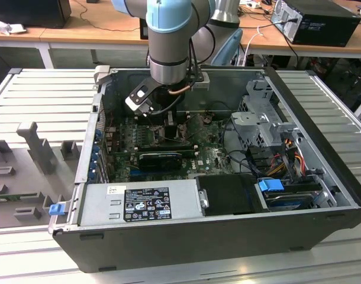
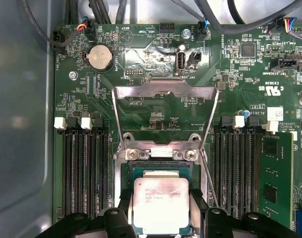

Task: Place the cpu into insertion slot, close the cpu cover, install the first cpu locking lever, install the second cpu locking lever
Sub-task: 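Place the cpu into insertion slot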

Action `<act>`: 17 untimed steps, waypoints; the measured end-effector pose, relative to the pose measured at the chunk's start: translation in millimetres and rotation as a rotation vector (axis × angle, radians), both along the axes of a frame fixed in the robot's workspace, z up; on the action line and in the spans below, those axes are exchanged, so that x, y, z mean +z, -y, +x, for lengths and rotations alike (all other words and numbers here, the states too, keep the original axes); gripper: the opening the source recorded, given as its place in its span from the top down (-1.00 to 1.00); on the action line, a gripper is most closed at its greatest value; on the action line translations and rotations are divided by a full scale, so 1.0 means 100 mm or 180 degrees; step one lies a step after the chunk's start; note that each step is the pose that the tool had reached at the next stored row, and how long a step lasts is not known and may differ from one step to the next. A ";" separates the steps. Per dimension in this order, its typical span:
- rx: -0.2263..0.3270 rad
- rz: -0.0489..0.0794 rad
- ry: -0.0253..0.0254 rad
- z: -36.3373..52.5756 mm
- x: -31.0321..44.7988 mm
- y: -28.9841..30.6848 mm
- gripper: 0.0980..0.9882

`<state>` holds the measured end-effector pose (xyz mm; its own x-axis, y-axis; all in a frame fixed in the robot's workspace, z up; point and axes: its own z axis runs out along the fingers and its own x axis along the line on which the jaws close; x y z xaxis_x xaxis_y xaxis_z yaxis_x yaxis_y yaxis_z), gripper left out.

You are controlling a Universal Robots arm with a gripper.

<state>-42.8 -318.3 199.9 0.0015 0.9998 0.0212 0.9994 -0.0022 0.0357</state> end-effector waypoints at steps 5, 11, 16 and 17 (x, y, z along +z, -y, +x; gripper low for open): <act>-0.0001 0.0000 -0.0005 0.020 -0.002 -0.004 0.00; -0.0002 0.0000 -0.0005 0.020 -0.007 -0.005 0.00; -0.0002 -0.0001 -0.0005 0.021 -0.008 -0.005 -0.16; -0.0002 -0.0001 -0.0005 0.021 -0.008 -0.005 -0.16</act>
<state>-40.6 -317.8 199.1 0.0021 0.9998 0.0210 0.9994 -0.0028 0.0342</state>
